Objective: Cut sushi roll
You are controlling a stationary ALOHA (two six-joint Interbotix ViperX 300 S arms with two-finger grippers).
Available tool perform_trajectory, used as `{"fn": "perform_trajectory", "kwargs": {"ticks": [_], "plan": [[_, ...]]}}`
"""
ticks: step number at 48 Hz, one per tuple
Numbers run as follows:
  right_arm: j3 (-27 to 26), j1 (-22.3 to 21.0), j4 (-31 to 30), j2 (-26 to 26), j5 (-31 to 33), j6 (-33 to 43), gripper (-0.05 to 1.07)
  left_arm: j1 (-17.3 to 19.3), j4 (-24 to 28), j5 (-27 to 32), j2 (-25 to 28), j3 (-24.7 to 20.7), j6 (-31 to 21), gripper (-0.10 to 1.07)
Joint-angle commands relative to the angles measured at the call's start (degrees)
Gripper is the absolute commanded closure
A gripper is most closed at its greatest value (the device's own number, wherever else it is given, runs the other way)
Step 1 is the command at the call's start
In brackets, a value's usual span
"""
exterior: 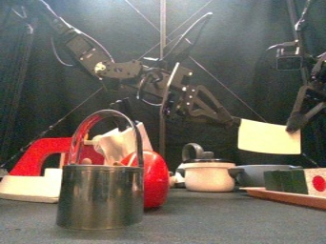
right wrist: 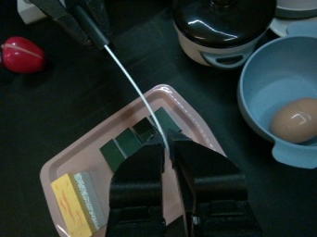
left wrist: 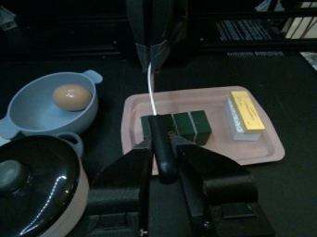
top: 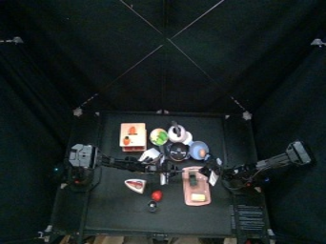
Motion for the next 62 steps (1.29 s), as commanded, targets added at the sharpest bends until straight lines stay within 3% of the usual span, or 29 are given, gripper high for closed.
{"fn": "perform_trajectory", "kwargs": {"ticks": [1,19,62], "plan": [[-0.53,-0.35,0.35,0.00,0.62,0.26,0.62,-1.41,-0.97,3.96,-0.79,-2.37,-0.09,0.37],[0.18,-0.35,3.08,0.79,0.35,0.26,0.62,-1.32,-1.05,10.46,1.32,-5.27,0.00,0.37],[0.53,-0.62,4.39,3.34,-0.53,0.35,0.62,-1.41,-1.23,10.81,2.11,-4.92,0.00,0.37]]}}
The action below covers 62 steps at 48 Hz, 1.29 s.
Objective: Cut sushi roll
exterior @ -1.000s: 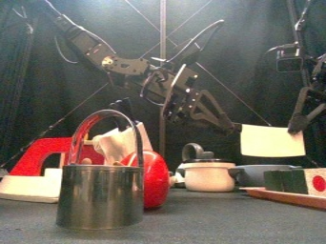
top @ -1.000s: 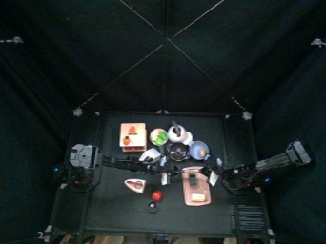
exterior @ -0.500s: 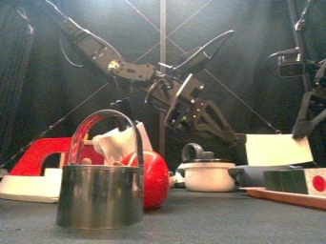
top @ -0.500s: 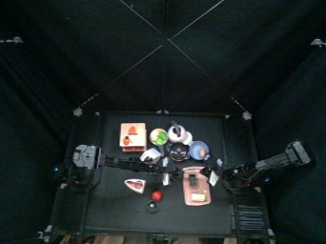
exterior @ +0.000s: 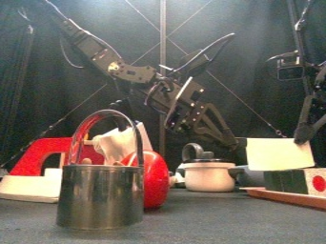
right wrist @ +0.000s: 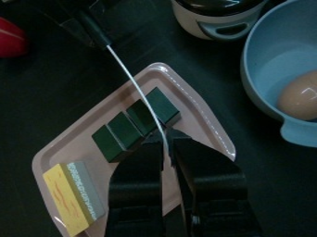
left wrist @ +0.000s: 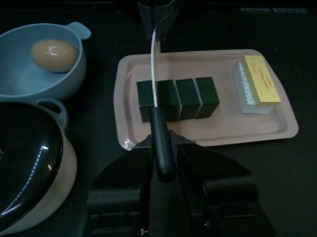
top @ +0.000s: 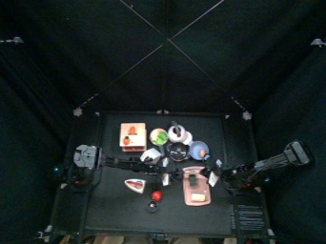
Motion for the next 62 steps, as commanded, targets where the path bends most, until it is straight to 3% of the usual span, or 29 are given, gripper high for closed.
{"fn": "perform_trajectory", "kwargs": {"ticks": [1,42,62], "plan": [[-0.26,-0.53,0.09,0.26,0.35,0.44,0.62,-1.41,-0.09,-0.09,-0.79,-0.53,0.09,0.37],[-0.53,-0.79,-0.79,0.35,0.18,0.53,0.62,-2.46,-0.09,2.20,-2.02,-0.62,-0.09,0.37],[-0.53,-1.23,-1.32,0.35,0.18,0.44,0.62,-1.32,-0.62,2.20,-1.49,-0.53,-0.09,0.37]]}}
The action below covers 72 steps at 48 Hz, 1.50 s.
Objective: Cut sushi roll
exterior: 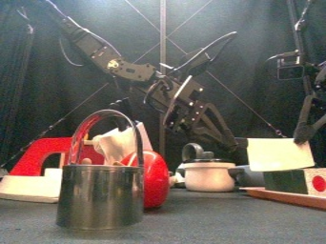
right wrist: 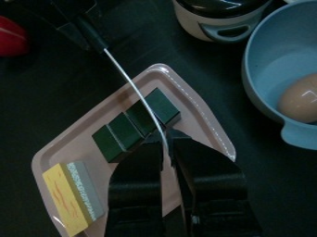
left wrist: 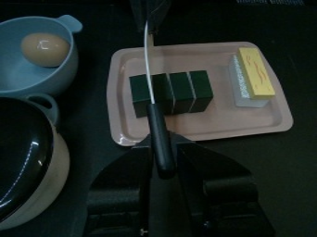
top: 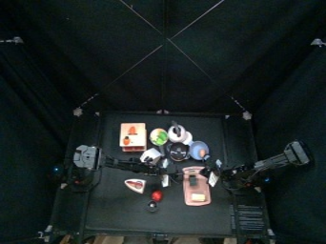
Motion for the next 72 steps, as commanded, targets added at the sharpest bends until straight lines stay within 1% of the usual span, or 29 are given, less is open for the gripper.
{"fn": "perform_trajectory", "kwargs": {"ticks": [1,14,33,51,72], "plan": [[-0.62,-1.32,-0.62,0.26,0.35,0.35,0.62,-0.53,-0.26,0.09,-1.23,-0.44,0.09,0.37],[-1.05,-3.08,-2.90,0.26,0.35,0.35,0.62,0.00,-0.18,0.09,-2.11,-0.35,0.18,0.37],[0.09,-2.99,-0.35,0.26,-3.25,0.35,0.62,-0.26,-0.18,0.09,-1.58,-0.26,0.35,0.37],[0.88,-3.08,0.00,0.35,-3.43,0.88,0.62,0.00,-0.35,0.09,-0.88,0.00,0.26,0.37],[1.49,-3.08,1.58,4.04,-6.68,1.05,0.62,-0.18,-0.35,0.18,0.70,0.00,0.18,0.37]]}}
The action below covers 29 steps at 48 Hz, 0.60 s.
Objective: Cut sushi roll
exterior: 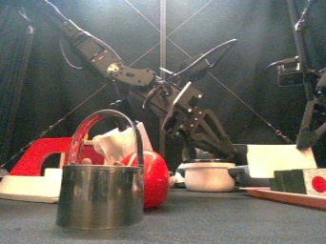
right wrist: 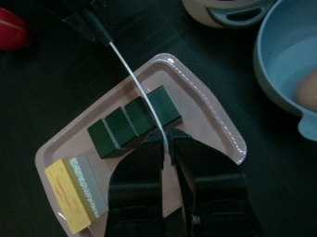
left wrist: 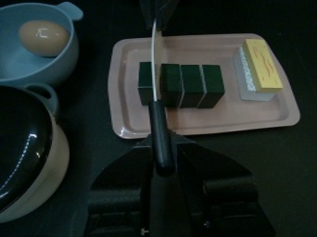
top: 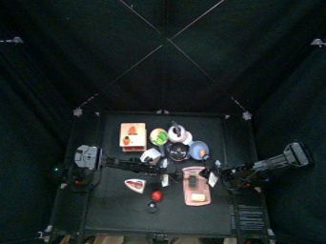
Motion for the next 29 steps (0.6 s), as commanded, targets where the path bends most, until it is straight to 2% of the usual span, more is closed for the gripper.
{"fn": "perform_trajectory", "kwargs": {"ticks": [1,29], "plan": [[-0.18,-0.70,0.35,1.41,-0.26,0.44,0.62,-0.62,-0.09,0.09,-0.44,-0.26,-0.09,0.37],[-0.18,-0.70,1.05,3.52,-1.32,0.53,0.62,-0.53,-0.09,0.18,0.53,-0.35,0.00,0.37]]}}
